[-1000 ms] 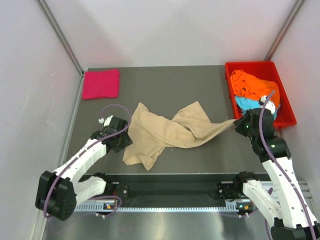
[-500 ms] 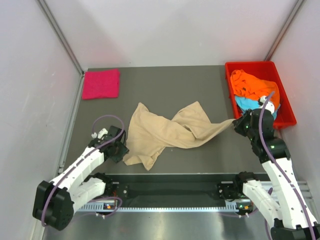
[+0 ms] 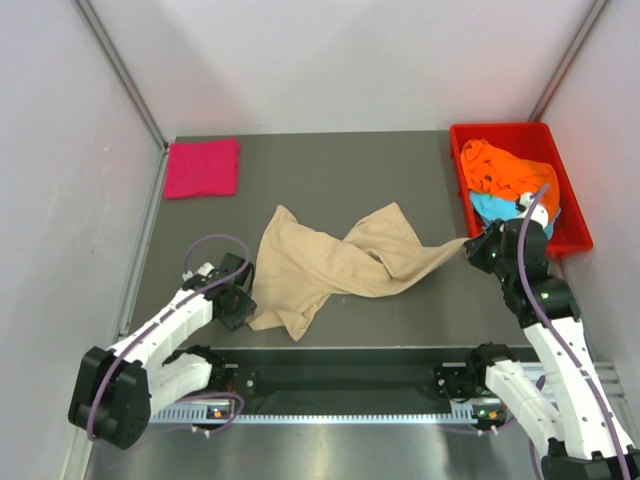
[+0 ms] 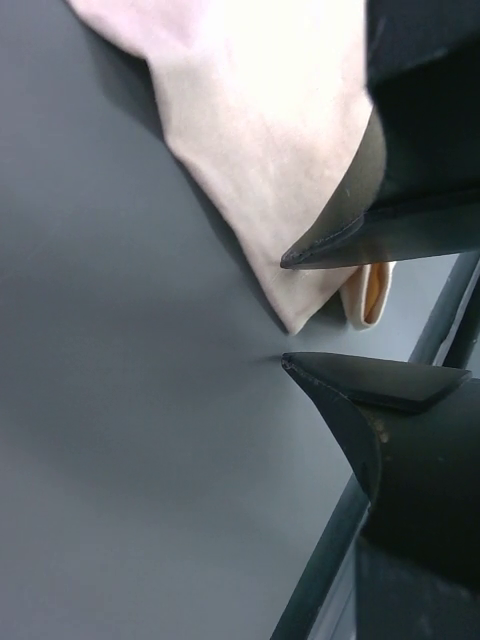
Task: Fold and stack the t-shirts
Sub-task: Flatten the tshirt out
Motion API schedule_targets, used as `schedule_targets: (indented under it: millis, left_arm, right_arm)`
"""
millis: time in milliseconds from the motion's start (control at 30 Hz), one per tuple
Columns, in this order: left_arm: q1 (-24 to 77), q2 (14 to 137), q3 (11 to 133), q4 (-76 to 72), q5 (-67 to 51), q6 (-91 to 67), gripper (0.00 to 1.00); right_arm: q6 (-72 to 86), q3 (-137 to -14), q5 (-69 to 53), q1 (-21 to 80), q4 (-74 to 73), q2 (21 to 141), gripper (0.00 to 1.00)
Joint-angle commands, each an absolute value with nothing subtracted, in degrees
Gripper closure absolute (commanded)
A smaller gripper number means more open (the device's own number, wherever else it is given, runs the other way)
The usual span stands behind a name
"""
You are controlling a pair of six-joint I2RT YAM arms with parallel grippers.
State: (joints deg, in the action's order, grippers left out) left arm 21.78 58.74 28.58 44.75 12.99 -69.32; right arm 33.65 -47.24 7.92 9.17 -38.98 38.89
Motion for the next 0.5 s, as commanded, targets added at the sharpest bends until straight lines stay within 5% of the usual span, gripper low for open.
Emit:
schedule_targets:
  millis: [0, 467]
  left_arm:
    - [21.71, 59.85, 28.74, 44.30, 15.29, -69.79, 0.56]
    - [21.71, 60.82, 26.28, 39.12, 13.54, -68.12, 0.69]
  right_arm:
    - [34.10, -47.29, 7.82, 8.61, -37.27, 38.23, 1.00]
    - [34.28, -46.84, 7.65, 8.53, -36.56, 38.76, 1.00]
